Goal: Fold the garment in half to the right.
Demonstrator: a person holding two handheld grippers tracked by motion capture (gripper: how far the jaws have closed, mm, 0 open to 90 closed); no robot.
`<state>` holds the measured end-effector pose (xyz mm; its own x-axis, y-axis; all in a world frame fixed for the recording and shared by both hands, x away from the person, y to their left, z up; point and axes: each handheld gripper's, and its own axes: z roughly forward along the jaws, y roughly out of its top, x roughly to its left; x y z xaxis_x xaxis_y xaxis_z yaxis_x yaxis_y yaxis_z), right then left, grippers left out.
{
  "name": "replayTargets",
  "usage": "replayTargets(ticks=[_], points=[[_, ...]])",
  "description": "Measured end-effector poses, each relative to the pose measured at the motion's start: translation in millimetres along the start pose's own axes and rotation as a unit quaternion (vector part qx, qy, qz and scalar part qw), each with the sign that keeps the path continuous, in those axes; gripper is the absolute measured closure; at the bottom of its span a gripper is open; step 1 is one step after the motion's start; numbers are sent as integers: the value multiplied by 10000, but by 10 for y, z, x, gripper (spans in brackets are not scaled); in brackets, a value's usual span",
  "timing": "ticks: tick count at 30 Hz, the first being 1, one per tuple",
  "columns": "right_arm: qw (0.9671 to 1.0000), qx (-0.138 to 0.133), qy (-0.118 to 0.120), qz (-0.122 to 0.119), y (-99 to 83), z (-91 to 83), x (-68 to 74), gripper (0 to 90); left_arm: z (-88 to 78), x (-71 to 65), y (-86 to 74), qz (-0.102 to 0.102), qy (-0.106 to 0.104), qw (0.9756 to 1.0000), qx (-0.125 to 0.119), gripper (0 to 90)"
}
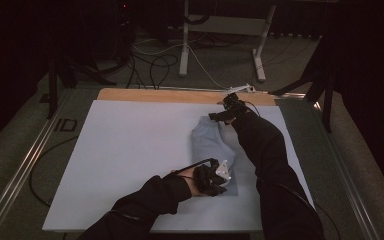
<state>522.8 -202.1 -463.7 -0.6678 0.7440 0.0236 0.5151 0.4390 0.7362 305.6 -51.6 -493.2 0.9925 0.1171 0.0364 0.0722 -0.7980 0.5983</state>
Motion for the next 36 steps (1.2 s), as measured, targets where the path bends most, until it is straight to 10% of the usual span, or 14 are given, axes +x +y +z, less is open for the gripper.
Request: replayTargets(ticks=[11,36], points=[[9993,-281,120,207,-129,-266,-32,95,-60,-47,107,97,29,9997,-213,459],[9987,-379,345,-60,-93,-415,178,95,-494,-35,14,86,-166,9991,-371,275]])
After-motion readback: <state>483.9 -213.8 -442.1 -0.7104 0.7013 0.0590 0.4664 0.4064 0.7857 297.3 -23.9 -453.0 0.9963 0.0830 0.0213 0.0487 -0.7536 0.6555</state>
